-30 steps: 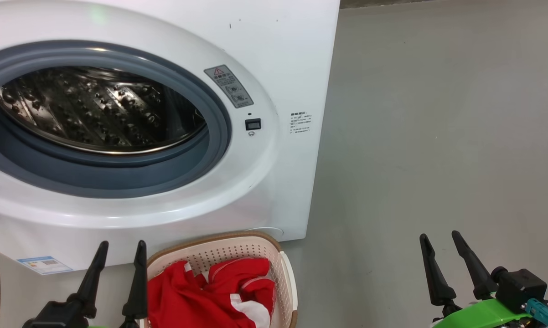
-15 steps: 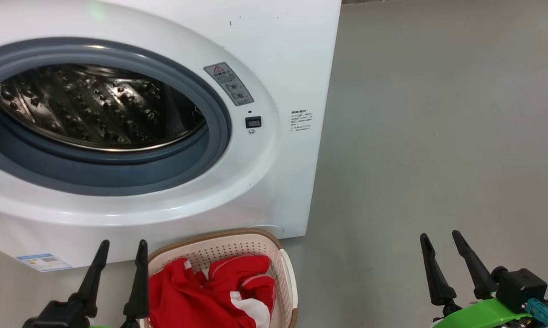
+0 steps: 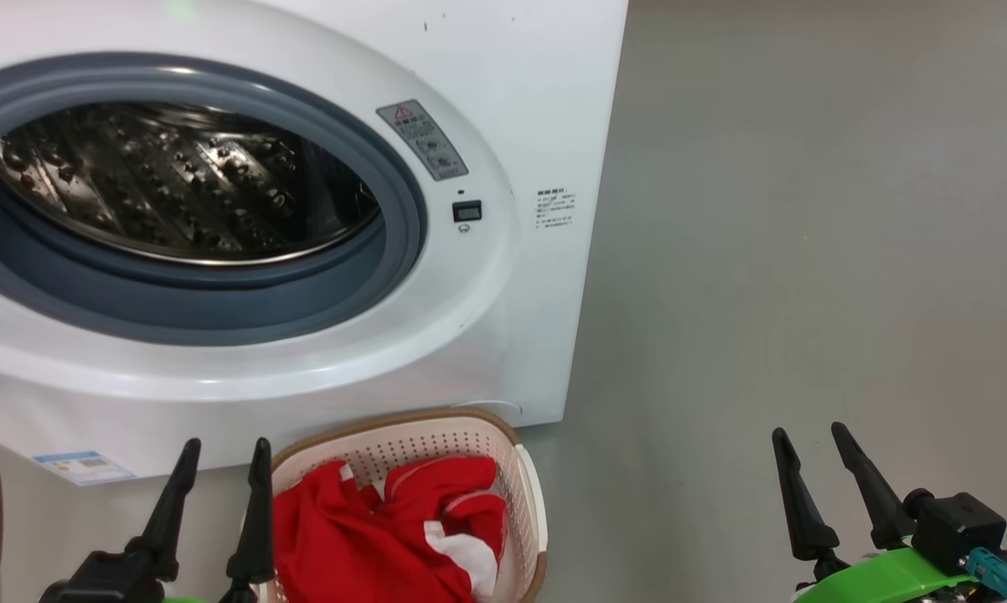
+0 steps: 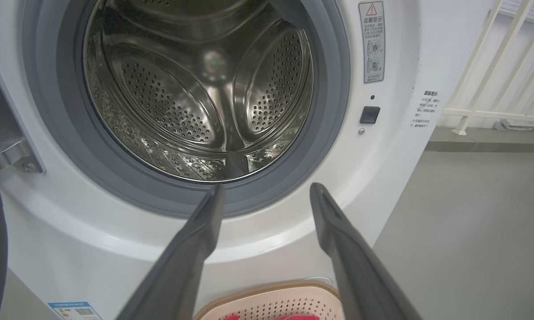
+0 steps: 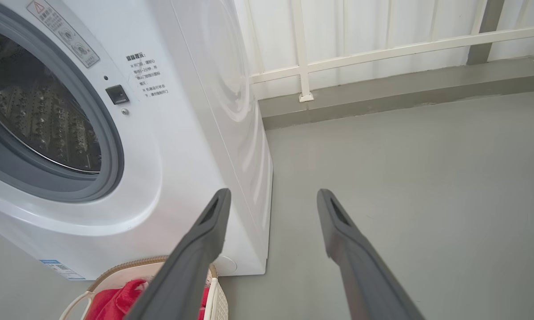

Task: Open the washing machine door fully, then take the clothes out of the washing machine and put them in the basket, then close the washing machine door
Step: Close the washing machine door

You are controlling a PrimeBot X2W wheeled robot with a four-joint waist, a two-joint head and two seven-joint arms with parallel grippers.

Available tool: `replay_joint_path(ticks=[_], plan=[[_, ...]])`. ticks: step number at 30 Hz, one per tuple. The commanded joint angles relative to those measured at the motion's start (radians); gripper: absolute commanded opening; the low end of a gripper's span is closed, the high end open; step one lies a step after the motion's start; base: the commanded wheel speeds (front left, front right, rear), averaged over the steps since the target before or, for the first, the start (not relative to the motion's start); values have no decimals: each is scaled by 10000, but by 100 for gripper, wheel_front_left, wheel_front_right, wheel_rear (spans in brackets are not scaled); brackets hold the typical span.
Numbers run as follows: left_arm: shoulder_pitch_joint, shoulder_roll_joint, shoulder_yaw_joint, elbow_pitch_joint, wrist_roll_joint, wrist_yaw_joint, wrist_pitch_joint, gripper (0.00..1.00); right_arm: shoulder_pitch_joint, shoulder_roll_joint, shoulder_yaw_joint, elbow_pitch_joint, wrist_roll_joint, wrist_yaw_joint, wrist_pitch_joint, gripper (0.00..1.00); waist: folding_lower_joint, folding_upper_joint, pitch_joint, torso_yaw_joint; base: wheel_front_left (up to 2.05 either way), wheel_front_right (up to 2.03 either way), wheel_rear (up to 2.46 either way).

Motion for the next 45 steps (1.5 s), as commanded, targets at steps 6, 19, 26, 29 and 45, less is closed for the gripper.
replay_joint_path(ticks=[6, 19, 26, 29, 45], plan=[[-179, 58, 311, -309, -29, -56, -49, 100, -275, -44, 121, -278, -134, 63, -65, 100, 0, 0, 63, 37, -127, 127, 0], [-324, 57, 334, -396, -8, -56, -49, 100, -369, -41, 133, -237, -143, 63, -65, 100, 0, 0, 131, 26, -68, 68, 1], [-326, 57, 260, -346, -67, -56, -49, 100, -380, -39, 118, -229, -138, 63, -65, 100, 0, 0, 139, 32, 0, 0, 0], [-345, 57, 255, -307, -90, -56, -49, 100, -377, -39, 96, -233, -140, 63, -65, 100, 0, 0, 127, 66, 0, 0, 0], [-304, 57, -19, 402, -760, 74, -49, 100, -432, -338, 482, -120, -190, 63, -65, 100, 0, 0, 73, 1660, 0, 0, 0]])
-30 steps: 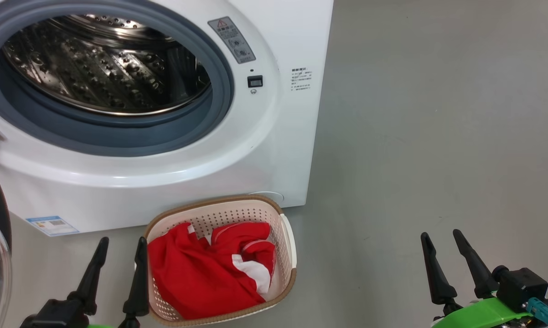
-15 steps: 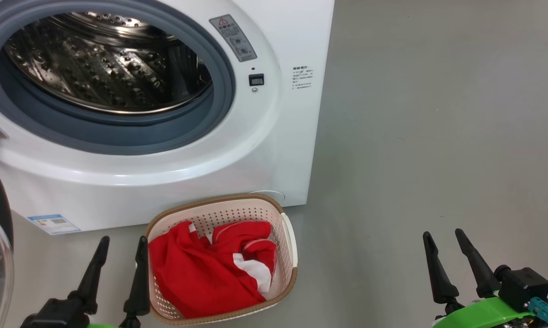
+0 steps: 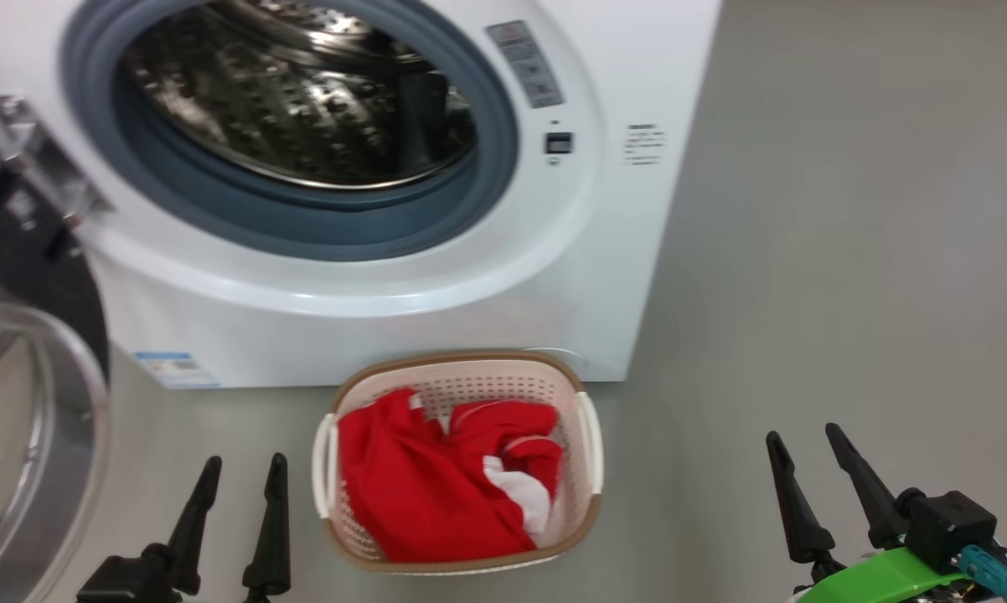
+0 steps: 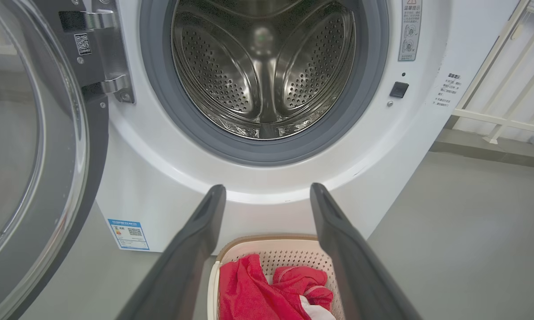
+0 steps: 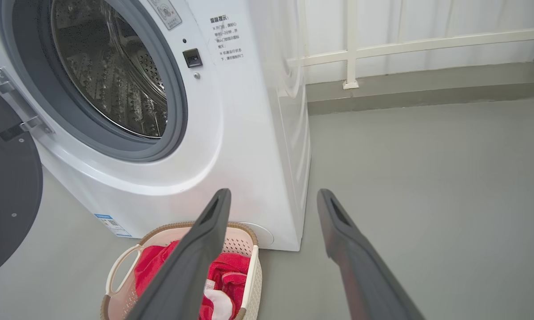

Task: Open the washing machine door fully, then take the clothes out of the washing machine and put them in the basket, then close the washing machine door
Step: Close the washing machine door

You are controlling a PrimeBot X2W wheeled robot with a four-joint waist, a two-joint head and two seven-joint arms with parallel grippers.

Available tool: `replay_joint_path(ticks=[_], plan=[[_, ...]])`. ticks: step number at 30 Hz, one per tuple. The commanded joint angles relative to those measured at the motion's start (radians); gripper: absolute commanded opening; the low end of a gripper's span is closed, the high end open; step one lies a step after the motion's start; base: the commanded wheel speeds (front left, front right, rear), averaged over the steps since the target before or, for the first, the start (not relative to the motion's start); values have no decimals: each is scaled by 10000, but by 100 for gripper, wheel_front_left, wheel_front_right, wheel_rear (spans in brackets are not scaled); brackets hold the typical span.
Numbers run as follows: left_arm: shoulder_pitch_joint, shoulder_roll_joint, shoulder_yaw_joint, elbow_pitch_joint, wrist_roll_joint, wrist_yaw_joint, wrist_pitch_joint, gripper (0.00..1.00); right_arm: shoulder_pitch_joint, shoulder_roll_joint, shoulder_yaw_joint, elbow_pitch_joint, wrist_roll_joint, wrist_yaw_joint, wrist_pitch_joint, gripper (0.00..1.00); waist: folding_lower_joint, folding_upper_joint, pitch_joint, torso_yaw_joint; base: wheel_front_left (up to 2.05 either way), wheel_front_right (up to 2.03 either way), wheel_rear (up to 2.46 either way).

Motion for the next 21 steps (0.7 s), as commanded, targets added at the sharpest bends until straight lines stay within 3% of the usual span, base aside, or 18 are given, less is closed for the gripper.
replay_joint_path(ticks=[1, 15, 21], plan=[[-217, 68, 241, -153, -114, 92, -49, 100, -405, -202, 356, -176, -104, 63, -65, 100, 0, 0, -57, 704, 0, 0, 0], [533, 68, -508, -42, -860, 770, -49, 100, -448, -588, 1090, 149, 13, 63, -65, 100, 0, 0, -791, 3564, 0, 0, 0], [887, 68, -287, -488, -1229, 1189, -49, 100, -897, -616, 1908, 376, 121, 63, -65, 100, 0, 0, -748, 3827, 0, 0, 0]])
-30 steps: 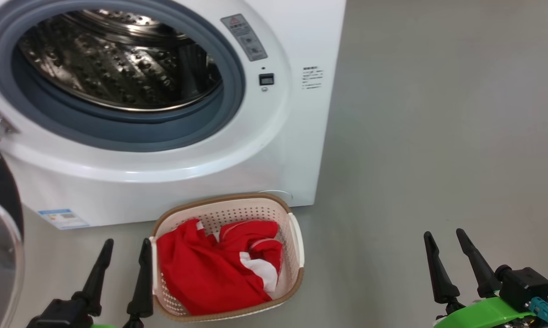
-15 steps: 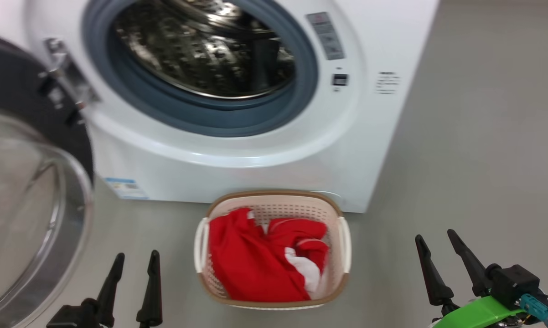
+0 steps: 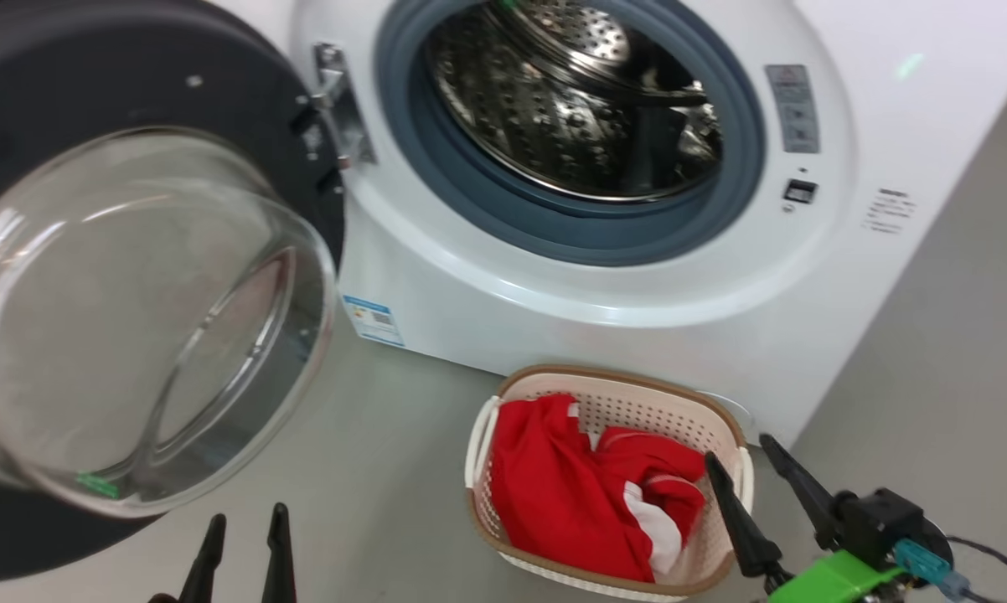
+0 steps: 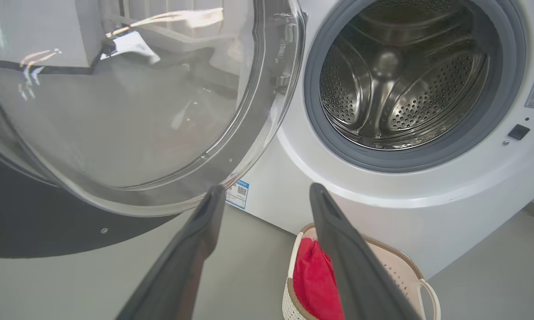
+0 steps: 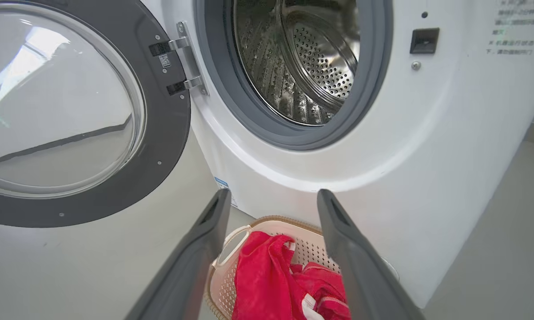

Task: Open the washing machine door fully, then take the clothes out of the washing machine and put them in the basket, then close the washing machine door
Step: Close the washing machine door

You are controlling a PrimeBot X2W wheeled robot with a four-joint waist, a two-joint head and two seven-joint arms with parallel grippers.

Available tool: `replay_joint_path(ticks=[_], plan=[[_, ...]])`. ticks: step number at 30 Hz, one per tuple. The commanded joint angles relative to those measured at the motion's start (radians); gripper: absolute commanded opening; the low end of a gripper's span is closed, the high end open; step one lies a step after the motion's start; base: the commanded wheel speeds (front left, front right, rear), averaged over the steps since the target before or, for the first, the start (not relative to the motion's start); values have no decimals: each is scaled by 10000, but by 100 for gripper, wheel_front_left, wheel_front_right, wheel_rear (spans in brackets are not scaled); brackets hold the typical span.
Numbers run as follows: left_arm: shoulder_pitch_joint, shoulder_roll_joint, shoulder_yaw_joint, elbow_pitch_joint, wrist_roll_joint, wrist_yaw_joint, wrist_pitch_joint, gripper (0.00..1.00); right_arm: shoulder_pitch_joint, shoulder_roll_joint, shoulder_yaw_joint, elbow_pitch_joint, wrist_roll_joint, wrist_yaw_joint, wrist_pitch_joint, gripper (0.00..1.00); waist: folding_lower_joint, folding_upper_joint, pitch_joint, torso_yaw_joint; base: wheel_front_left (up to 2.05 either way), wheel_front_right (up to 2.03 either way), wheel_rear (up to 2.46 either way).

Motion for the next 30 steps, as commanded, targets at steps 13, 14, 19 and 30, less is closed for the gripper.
replay_joint_path(ticks=[13, 14, 19, 30], plan=[[242, 62, 430, -717, -330, 360, -49, 100, -1014, -97, 1059, 163, 335, 63, -67, 100, 0, 0, -189, 455, 0, 0, 0], [249, 62, 435, -722, -331, 354, -49, 100, -1013, -90, 1069, 166, 340, 63, -67, 100, 0, 0, -195, 451, 0, 0, 0], [154, 62, 486, -717, -489, 112, -49, 100, -888, -46, 1061, 130, 372, 63, -67, 100, 0, 0, -237, 411, 0, 0, 0], [-1376, 62, 2072, -2352, 127, -786, -49, 0, -400, 262, 609, -40, 276, 63, -67, 100, 0, 0, -305, 333, 0, 0, 0]])
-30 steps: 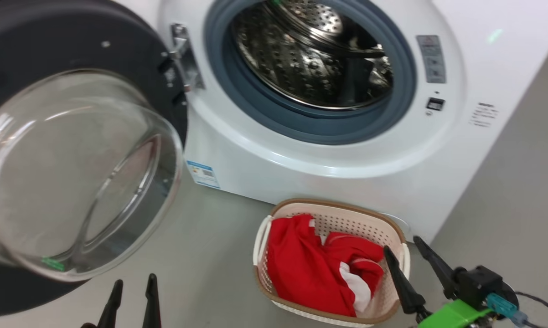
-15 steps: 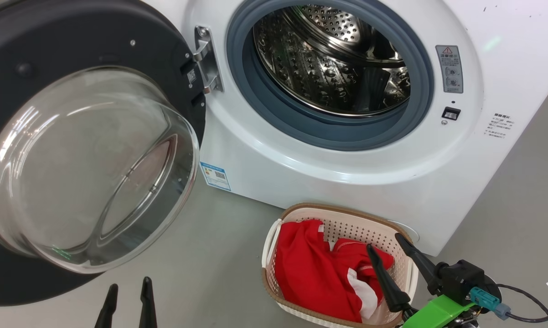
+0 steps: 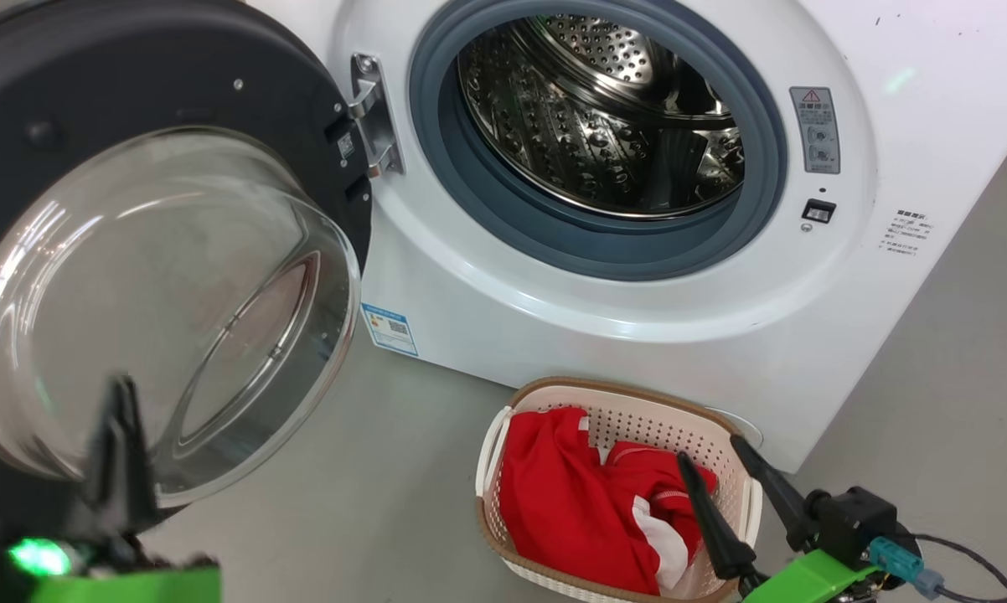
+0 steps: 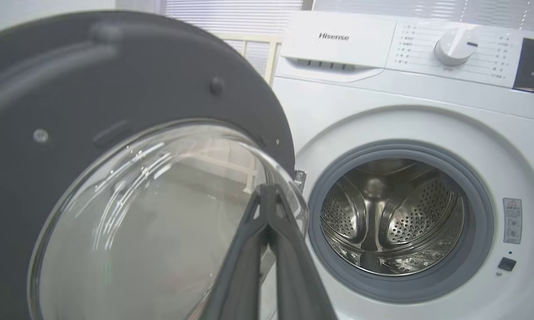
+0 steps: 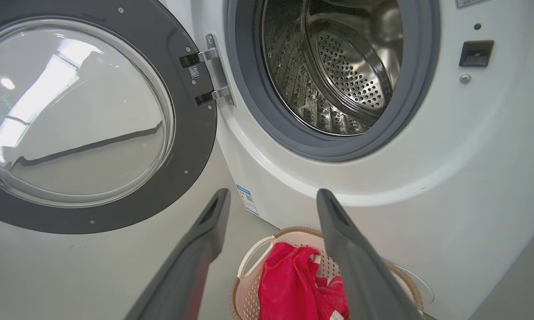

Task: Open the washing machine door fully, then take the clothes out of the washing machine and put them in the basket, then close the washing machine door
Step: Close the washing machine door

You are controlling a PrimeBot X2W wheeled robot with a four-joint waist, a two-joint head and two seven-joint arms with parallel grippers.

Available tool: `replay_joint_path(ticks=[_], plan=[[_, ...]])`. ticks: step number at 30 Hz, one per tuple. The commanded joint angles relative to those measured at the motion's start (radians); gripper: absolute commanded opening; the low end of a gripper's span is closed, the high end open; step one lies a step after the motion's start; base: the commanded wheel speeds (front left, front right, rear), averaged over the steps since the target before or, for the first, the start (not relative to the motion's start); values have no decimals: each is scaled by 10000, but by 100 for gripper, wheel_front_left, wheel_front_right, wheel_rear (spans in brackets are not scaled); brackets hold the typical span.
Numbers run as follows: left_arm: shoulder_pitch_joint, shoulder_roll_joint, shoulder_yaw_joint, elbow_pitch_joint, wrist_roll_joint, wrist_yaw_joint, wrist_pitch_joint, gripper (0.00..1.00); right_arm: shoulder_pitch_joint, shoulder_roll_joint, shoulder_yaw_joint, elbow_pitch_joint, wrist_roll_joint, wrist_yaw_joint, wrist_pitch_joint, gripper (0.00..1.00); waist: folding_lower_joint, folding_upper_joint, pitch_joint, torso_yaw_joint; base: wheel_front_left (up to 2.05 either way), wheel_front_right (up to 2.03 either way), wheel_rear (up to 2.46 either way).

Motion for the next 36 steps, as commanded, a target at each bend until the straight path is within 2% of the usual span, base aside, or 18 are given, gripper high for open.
replay_joint_path(ticks=[1, 5, 9, 12, 15, 18, 20, 25, 27, 28, 32, 36], plan=[[-518, 85, 445, -515, 224, -133, -47, 0, -61, -2, 112, -253, -37, 63, -65, 100, 0, 0, -16, -3, 0, 0, 0], [-1425, 181, 1286, -1800, 962, -358, -47, 0, 52, 85, 29, -290, -74, 63, -65, 100, 0, 0, -56, -4, 0, 0, 0], [-2453, 700, 2284, -2406, 719, -444, -47, 0, 125, 161, -94, -336, -91, 63, -65, 100, 0, 0, -76, 11, 0, 0, 0], [-3307, 1205, 3101, -2123, -183, -461, -47, 0, 160, 208, -196, -377, -112, 63, -65, 100, 0, 0, -50, 35, 0, 0, 0], [-4027, 1982, 3756, -1482, -1084, -465, -47, 0, 178, 247, -301, -416, -132, 63, -65, 100, 0, 0, 6, 63, 0, 0, 0], [-4627, 2522, 4262, -161, -2062, -467, 129, 0, 182, 279, -421, -463, -163, 63, -65, 100, 0, 0, 78, 109, 0, 0, 0], [-5118, 2932, 4548, 933, -2740, -409, 796, 0, 188, 300, -490, -492, -186, 63, -65, 100, 0, 0, 139, 150, 0, 0, 0], [-6163, 3941, 4590, 3504, -4461, -6, 4120, 0, 207, 342, -551, -515, -178, 63, -65, 100, 0, 0, 186, 220, 0, 0, 0], [-6377, 4325, 4506, 4006, -4758, 120, 5084, 0, 207, 356, -568, -532, -166, 63, -65, 100, 0, 0, 221, 248, 0, 0, 0], [-6377, 4325, 4506, 4006, -4758, 120, 5084, 0, 207, 356, -568, -532, -166, 63, -65, 100, 0, 0, 221, 248, 0, 0, 0], [-6686, 4997, 4095, 4830, -5193, 290, 7113, 0, 156, 373, -578, -557, -151, 63, -65, 100, 0, 0, 320, 312, 0, 0, 0], [-6818, 5583, 3656, 5369, -5191, 512, 8505, 0, 112, 381, -564, -568, -155, 63, -65, 100, 0, 0, 390, 345, 0, 0, 0]])
